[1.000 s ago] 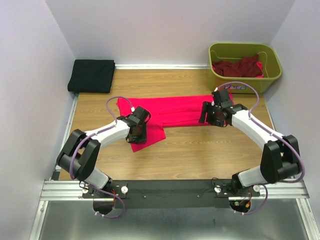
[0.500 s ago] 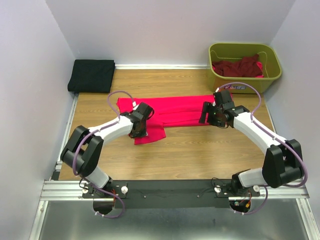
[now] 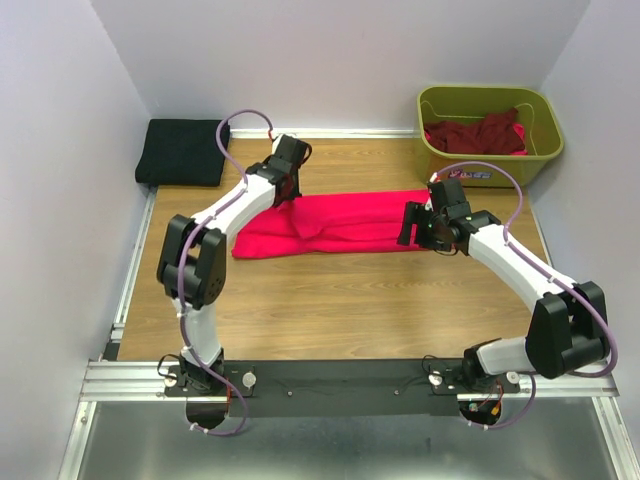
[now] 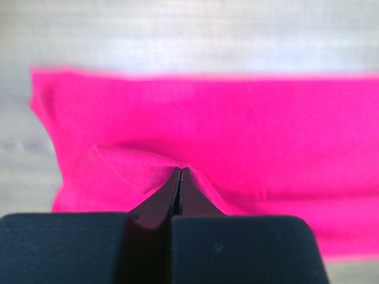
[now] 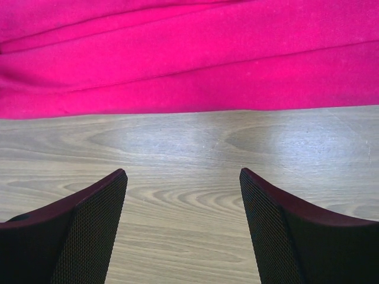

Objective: Fold and stack the t-shirts
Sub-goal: Fold the tshirt

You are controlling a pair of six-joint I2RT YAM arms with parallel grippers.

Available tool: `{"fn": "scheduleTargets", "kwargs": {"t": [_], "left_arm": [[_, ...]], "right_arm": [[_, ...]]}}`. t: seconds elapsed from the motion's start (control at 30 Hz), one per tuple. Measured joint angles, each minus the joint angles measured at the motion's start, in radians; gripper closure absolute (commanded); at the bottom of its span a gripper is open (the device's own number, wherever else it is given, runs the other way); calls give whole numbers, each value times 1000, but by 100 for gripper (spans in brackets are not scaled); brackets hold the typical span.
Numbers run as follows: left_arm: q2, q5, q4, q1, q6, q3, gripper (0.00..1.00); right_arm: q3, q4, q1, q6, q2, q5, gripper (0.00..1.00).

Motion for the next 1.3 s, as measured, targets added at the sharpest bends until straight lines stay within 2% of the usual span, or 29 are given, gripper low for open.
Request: {"fn": "scheduleTargets", "kwargs": {"t": [0.17, 0.4, 0.47, 0.6, 0.63, 0.7, 0.73, 0.83, 0.97, 1.03, 1.13, 1.2, 1.3], "left_arm": [[121, -23, 13, 19, 44, 132, 100], [186, -24, 32, 27, 46, 192, 100], [199, -24, 34, 31, 38, 206, 96], [217, -25, 36, 52, 4, 205, 79], [218, -26, 36, 61, -5, 199, 69], [218, -26, 40, 80, -19, 182, 59], [218, -27, 43, 89, -24, 171, 50], [207, -26, 53, 113, -35, 120, 40], [133, -21, 66, 119, -43, 14, 40], [39, -12, 68, 119, -53, -69, 42], [-103, 5, 97, 118, -66, -182, 53], [-197, 15, 134, 125, -79, -265, 56], [-252, 32, 181, 147, -87, -360, 60]], "right_arm": [[2, 0, 0, -11, -1, 0, 16], [1, 1, 0, -21, -6, 0, 16], [1, 0, 0, -20, -6, 8, 16], [2, 1, 0, -19, -6, 43, 16], [3, 1, 0, -20, -5, 50, 16], [11, 0, 0, -22, 3, 57, 16], [16, 1, 0, -24, 8, 57, 16], [37, 3, 0, -42, 27, 56, 16], [62, 3, 0, -61, 43, 51, 16], [76, 5, 0, -68, 55, 49, 17], [87, 8, 0, -76, 76, 48, 18], [87, 9, 0, -79, 91, 48, 18], [87, 10, 0, -85, 114, 48, 19]]}}
